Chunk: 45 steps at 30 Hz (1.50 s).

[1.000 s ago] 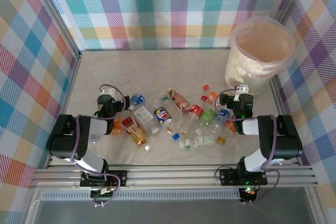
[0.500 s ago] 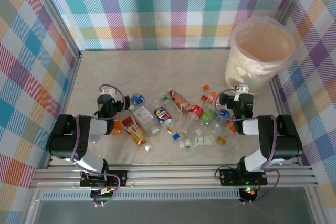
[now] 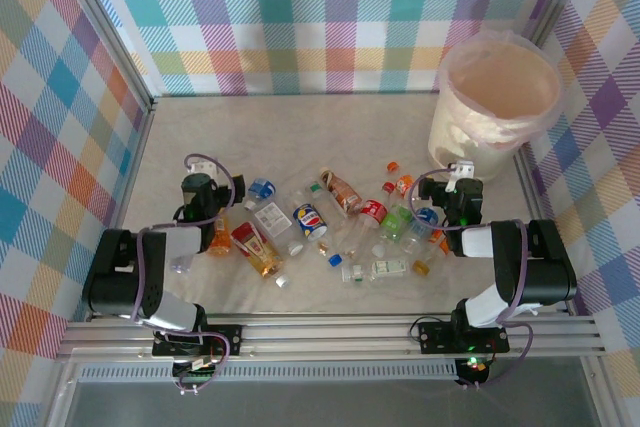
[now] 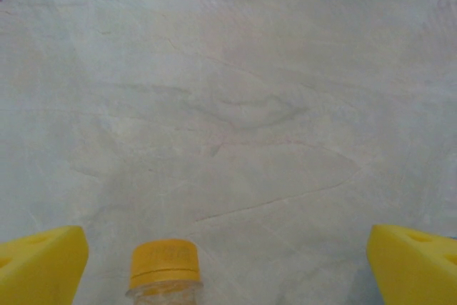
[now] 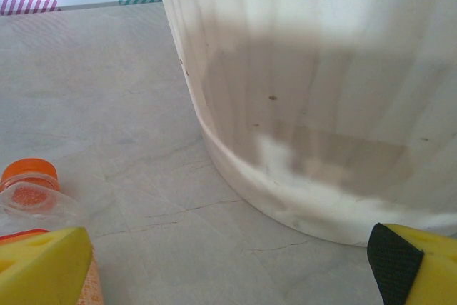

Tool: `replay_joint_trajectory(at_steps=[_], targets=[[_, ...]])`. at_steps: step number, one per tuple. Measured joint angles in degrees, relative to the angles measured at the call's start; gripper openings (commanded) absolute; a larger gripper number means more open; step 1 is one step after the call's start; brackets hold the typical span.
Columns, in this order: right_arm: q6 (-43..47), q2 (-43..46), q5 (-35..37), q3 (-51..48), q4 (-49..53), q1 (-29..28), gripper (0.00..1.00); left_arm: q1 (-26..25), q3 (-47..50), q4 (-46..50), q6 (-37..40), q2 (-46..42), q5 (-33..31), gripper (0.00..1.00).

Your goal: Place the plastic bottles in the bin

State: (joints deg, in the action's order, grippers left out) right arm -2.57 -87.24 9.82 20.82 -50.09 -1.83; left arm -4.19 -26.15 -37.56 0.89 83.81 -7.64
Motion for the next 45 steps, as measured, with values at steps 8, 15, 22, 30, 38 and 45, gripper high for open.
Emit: replay_joint_trajectory(at_steps=[8, 15, 22, 30, 38, 45], targets=[[-0.7, 9.4, 0.7, -0.1, 6.5, 0.0, 1.0, 0.0, 1.8, 0.2, -0.5, -7.5, -2.4, 1.0], [-4.7, 23.5, 4.3, 0.9, 21.8, 0.0, 1.0, 0.0, 3.7, 1.0, -0.7, -12.3, -5.1, 1.0], [-12.0, 38.3, 8.4, 2.9, 39.4, 4.6, 1.0, 0.0, 5.8, 1.6, -0.6, -16.6, -6.7, 1.0], [-20.1, 37.2, 5.2, 11.2, 53.4, 20.1, 0.94, 0.0, 5.8, 1.7, -0.6, -17.7, -7.1, 1.0], [-29.4, 25.4, -8.6, 16.2, 53.1, 37.8, 0.84, 0.0, 5.9, 1.7, -0.6, -18.0, -7.0, 1.0], [-32.9, 12.9, -16.0, 22.1, 48.5, 40.1, 0.82, 0.0, 5.9, 1.7, -0.6, -18.0, -7.0, 1.0]])
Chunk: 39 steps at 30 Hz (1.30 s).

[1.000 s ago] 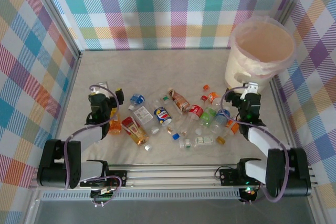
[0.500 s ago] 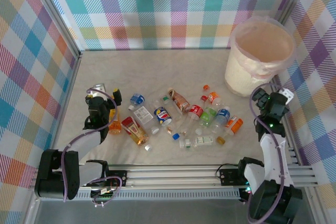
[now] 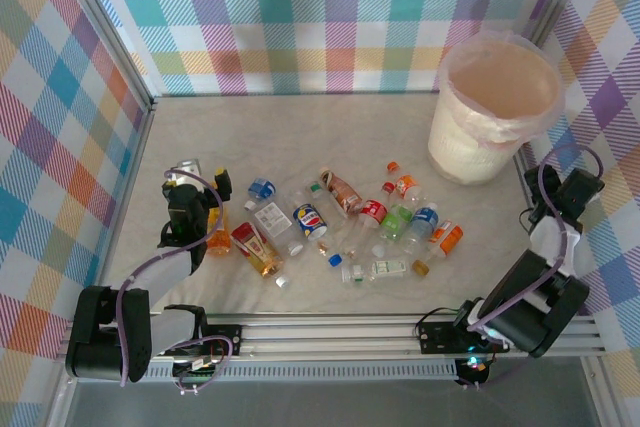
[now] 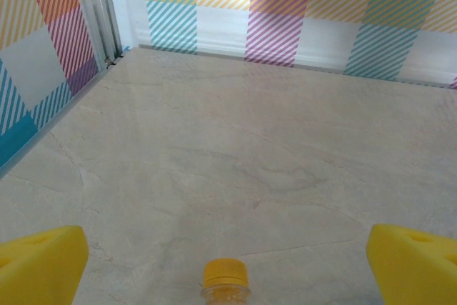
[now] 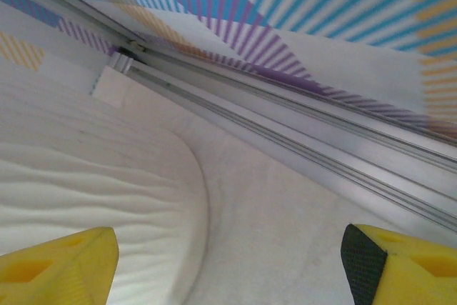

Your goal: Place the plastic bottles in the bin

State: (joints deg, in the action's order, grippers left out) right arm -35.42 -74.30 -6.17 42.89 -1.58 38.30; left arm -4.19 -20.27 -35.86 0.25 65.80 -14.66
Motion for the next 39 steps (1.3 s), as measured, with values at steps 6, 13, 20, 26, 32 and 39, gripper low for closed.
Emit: replay_joint_trajectory(at_steps=[6, 13, 20, 26, 32, 39], targets=[[-2.0, -8.3, -3.3, 6.3, -5.9, 0.0, 0.8, 0.0, 0.0, 0.0, 0.1, 0.0, 0.0, 1.0], [-4.9, -18.6, -6.6, 11.8, -10.4, -0.5, 0.79, 0.0, 0.0, 0.0, 0.5, 0.4, 0.2, 1.0], [-4.6, -27.7, -7.4, 19.8, -11.3, -5.1, 0.81, 0.0, 0.0, 0.7, 0.9, 1.9, 0.3, 1.0], [-3.6, -35.9, -9.5, 28.4, -12.1, -8.3, 0.82, 0.0, 0.0, 1.4, 0.9, 2.4, 0.7, 1.0], [-0.6, -41.7, -12.9, 34.6, -11.2, -11.4, 0.84, 0.0, 0.0, 1.5, 1.0, 2.8, 1.4, 1.0], [2.9, -44.9, -17.6, 38.9, -9.7, -14.6, 0.86, 0.0, 0.0, 1.5, 1.1, 3.0, 1.7, 1.0]])
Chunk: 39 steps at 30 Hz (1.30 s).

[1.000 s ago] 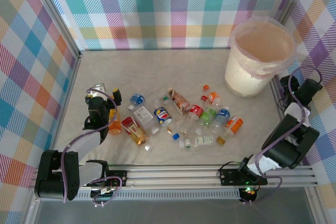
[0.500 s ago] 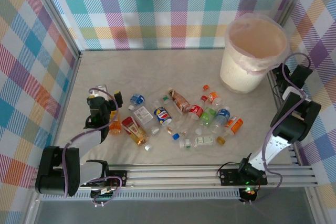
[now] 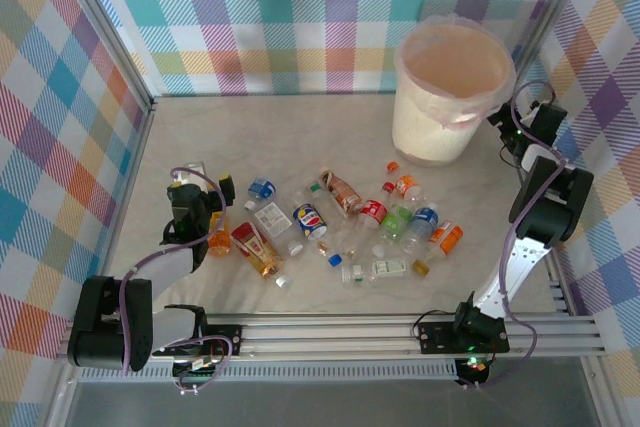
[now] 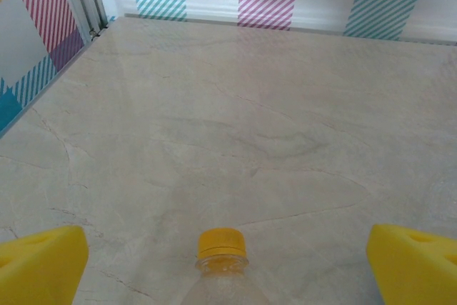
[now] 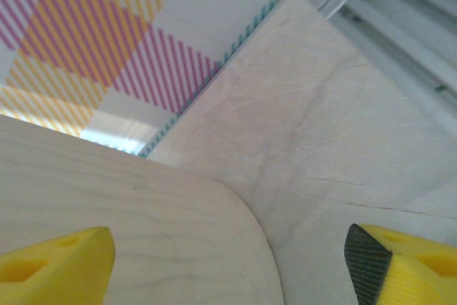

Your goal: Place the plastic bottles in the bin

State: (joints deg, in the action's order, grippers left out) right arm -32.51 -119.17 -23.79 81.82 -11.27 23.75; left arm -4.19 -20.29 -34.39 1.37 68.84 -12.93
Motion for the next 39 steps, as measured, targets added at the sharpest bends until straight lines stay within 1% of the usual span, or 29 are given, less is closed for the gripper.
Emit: replay_joint_trajectory(at_steps=[8, 14, 22, 29, 33, 39], targets=[[3.5, -2.0, -3.7, 3.4, 2.3, -3.7, 0.87, 0.0, 0.0, 0.0, 0.0, 0.0, 0.0, 1.0], [5.0, -2.0, -5.8, 3.5, 2.5, -7.3, 0.87, 0.0, 0.0, 0.0, 0.2, 0.0, 0.0, 1.0], [5.6, -1.8, -6.8, 2.6, 1.8, -11.0, 0.88, 0.0, 0.0, 0.0, 0.2, -0.1, 0.0, 1.0], [6.1, 0.4, -6.9, -1.3, 1.3, -12.9, 0.89, 0.0, 0.0, 0.0, 0.2, -0.6, 0.0, 1.0], [6.1, 3.0, -6.7, -4.9, 0.9, -14.0, 0.89, 0.0, 0.0, 0.0, 0.2, -1.3, -0.3, 1.0], [7.4, 6.8, -5.2, -5.7, 4.2, -14.5, 0.89, 0.0, 0.4, 0.6, -0.5, -3.0, -2.2, 1.0]])
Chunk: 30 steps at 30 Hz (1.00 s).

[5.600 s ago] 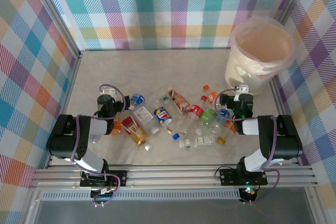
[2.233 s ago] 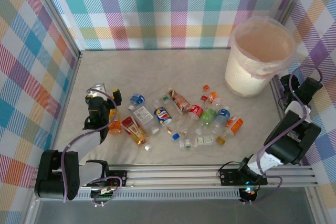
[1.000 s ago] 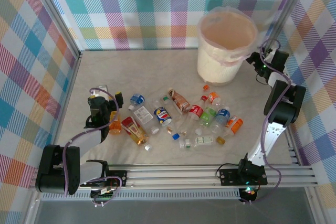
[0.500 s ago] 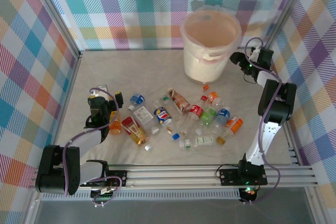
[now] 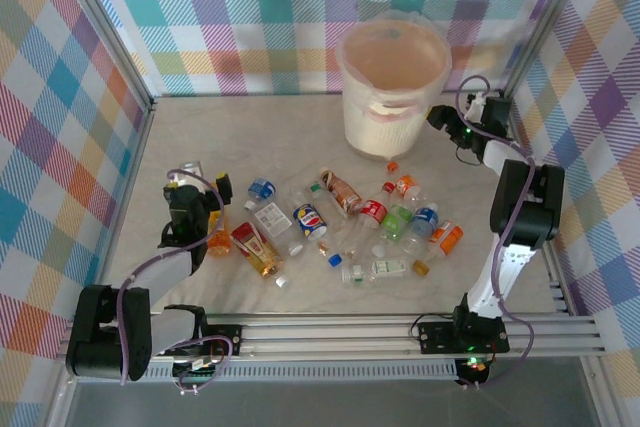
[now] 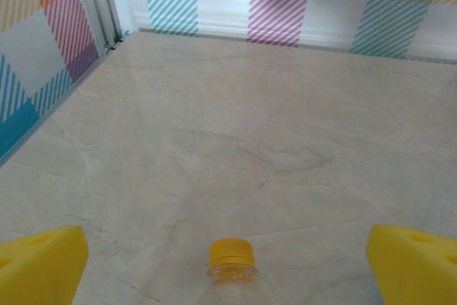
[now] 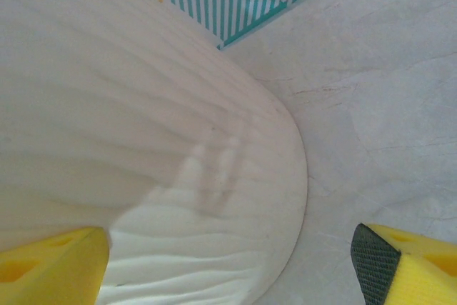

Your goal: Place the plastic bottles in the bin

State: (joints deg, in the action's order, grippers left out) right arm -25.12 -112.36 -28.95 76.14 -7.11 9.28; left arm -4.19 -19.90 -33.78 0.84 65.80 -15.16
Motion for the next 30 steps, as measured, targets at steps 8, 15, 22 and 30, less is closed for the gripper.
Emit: replay_joint_trajectory(at_steps=[8, 15, 22, 30], targets=[[1.2, 10.9, 13.6, 2.7, 14.6, -0.3, 0.85, 0.0, 0.0, 11.3, -5.9, -13.3, -5.2, 1.0], [-2.2, 14.8, 23.6, 6.2, 21.3, -0.4, 0.78, 0.0, 0.1, 21.9, -13.2, -30.5, -11.5, 1.0], [-8.7, 21.1, 34.5, -4.4, 21.1, -3.3, 0.83, 0.0, -1.2, 29.9, -17.0, -34.4, -12.5, 1.0], [-12.2, 35.3, 44.6, -8.4, 21.2, -9.3, 0.89, 0.0, -5.4, 33.9, -18.9, -29.5, -10.2, 1.0]])
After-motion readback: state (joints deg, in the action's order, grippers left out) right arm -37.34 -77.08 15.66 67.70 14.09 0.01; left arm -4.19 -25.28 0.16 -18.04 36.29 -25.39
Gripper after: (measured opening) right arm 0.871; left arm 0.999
